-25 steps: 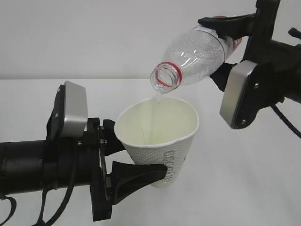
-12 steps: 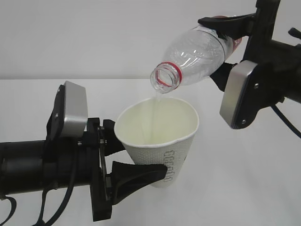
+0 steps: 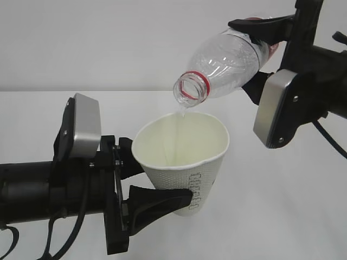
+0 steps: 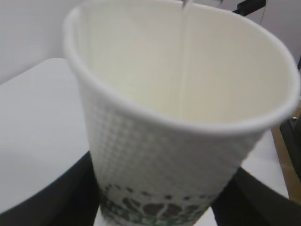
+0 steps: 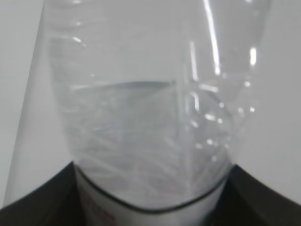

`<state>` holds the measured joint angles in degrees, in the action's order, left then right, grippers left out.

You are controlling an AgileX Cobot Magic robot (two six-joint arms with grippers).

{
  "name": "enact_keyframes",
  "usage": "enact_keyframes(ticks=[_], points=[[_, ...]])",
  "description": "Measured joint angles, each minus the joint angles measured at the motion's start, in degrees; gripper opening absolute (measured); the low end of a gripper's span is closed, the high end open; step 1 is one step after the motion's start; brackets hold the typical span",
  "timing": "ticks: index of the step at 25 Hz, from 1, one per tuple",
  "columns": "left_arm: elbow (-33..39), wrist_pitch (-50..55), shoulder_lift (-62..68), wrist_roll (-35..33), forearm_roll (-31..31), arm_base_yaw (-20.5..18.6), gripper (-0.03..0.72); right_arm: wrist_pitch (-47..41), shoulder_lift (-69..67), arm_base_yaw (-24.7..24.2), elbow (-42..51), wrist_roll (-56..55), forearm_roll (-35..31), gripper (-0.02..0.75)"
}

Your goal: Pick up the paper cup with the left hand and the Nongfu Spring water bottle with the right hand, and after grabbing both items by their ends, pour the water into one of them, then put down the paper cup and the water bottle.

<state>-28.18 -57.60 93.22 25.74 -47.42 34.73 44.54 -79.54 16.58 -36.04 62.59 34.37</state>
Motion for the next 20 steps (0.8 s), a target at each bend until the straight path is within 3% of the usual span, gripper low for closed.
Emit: enact_keyframes(ticks=[20], points=[[0.0, 0.0, 0.0, 0.0, -0.12, 0.0, 0.489, 0.33, 0.0, 0.0, 0.0, 0.49, 0.0, 0.485]])
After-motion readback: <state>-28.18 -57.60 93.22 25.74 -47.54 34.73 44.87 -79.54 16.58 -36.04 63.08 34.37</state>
